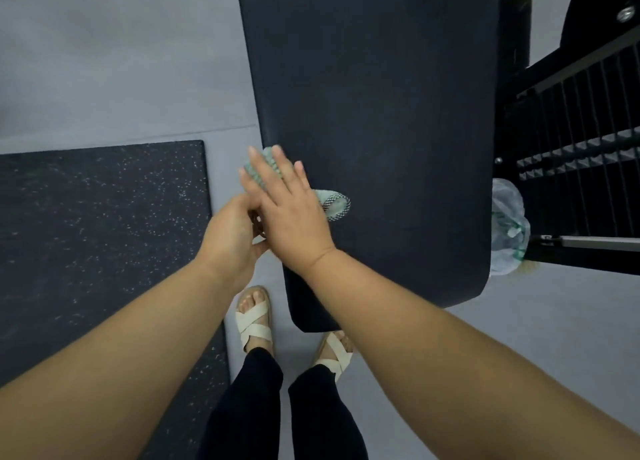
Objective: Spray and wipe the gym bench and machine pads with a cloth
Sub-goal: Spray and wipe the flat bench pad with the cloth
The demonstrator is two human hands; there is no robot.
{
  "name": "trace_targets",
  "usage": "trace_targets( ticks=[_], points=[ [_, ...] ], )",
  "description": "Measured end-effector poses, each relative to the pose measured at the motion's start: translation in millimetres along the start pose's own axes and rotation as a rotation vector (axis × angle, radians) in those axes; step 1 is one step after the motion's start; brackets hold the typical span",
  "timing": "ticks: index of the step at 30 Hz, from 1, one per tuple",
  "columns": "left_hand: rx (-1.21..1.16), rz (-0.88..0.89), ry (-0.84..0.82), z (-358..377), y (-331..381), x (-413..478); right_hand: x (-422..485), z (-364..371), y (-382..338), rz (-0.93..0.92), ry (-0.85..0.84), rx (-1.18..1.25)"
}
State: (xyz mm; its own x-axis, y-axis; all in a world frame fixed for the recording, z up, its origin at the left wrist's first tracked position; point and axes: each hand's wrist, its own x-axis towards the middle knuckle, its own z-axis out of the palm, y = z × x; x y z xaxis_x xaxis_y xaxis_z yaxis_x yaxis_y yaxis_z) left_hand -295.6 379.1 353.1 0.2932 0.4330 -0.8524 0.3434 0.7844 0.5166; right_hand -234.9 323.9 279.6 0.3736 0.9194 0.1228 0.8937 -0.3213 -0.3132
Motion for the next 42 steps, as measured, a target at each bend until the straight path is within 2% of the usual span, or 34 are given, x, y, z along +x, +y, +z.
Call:
trace_targets(
  ticks=[2,3,5,7,9,11,13,16,18,20,22,25,28,29,30,31,33,35,37,38,39,40,42],
  points=[
    [-0.006,-0.03,-0.016,-0.5,3.8,0.4,-5.7,-12.9,23.7,-0.138,-0.082,-0.031],
    [0.021,-0.046,-0.025,0.2,5.8,-1.3,-8.8,-21.7,42.8,-0.109,-0.079,-0.064],
    [0.064,-0.06,-0.035,1.9,10.3,-3.9,-15.1,-42.0,86.8,0.102,-0.033,-0.083],
    [0.118,-0.052,-0.05,4.9,13.1,-4.9,-22.1,-62.8,122.2,0.409,0.014,-0.042],
    [0.152,-0.041,-0.047,6.5,16.0,-1.4,-14.4,-68.4,127.9,0.726,0.113,-0.001],
    [0.169,-0.028,-0.026,6.4,16.3,4.2,9.1,-57.2,103.9,0.927,0.199,-0.013],
    [0.165,0.004,-0.004,9.3,18.0,5.0,31.9,-37.9,63.0,0.871,0.164,-0.038],
    [0.154,0.095,-0.005,15.2,23.5,3.5,42.2,-8.1,6.7,0.44,0.113,-0.091],
    [0.166,0.126,-0.003,17.9,29.8,4.3,36.9,-7.8,6.1,0.132,0.049,-0.05],
    [0.22,0.15,0.002,22.0,37.7,6.0,31.1,-21.4,43.5,-0.017,-0.013,-0.04],
    [0.316,0.17,0.007,25.2,42.8,10.1,22.9,-42.6,90.0,0.104,-0.006,-0.082],
    [0.409,0.176,-0.006,35.8,52.3,12.8,5.3,-76.5,148.1,0.551,0.038,-0.04],
    [0.435,0.188,-0.014,41.6,53.6,15.3,17.2,-81.8,154.4,0.976,0.201,0.02],
    [0.441,0.193,-0.015,41.7,52.5,13.6,28.7,-76.6,143.9,1.062,0.244,0.011],
    [0.451,0.193,-0.016,40.9,50.8,13.0,40.7,-69.3,127.4,1.084,0.247,-0.01],
    [0.458,0.191,-0.017,40.3,50.1,11.8,50.9,-59.8,106.3,1.032,0.231,-0.029],
    [0.456,0.209,-0.014,38.3,50.0,9.6,59.4,-36.4,60.0,0.742,0.171,-0.039],
    [0.462,0.223,-0.004,39.3,53.9,7.9,55.1,-24.8,28.3,0.356,0.061,-0.048],
    [0.476,0.222,0.009,41.7,57.5,8.7,51.3,-29.3,46.9,0.074,0.014,-0.012],
    [0.488,0.218,0.012,42.9,59.4,9.0,51.7,-38.5,65.6,0.037,0.006,-0.025],
    [0.508,0.216,0.013,43.6,59.7,9.1,50.7,-49.3,85.4,0.091,-0.007,-0.066],
    [0.527,0.219,0.005,44.7,62.0,9.7,50.7,-60.6,107.2,0.219,-0.026,-0.092],
    [0.557,0.222,-0.015,46.7,64.7,10.2,47.5,-82.6,145.6,0.597,0.024,-0.064]
  ],
)
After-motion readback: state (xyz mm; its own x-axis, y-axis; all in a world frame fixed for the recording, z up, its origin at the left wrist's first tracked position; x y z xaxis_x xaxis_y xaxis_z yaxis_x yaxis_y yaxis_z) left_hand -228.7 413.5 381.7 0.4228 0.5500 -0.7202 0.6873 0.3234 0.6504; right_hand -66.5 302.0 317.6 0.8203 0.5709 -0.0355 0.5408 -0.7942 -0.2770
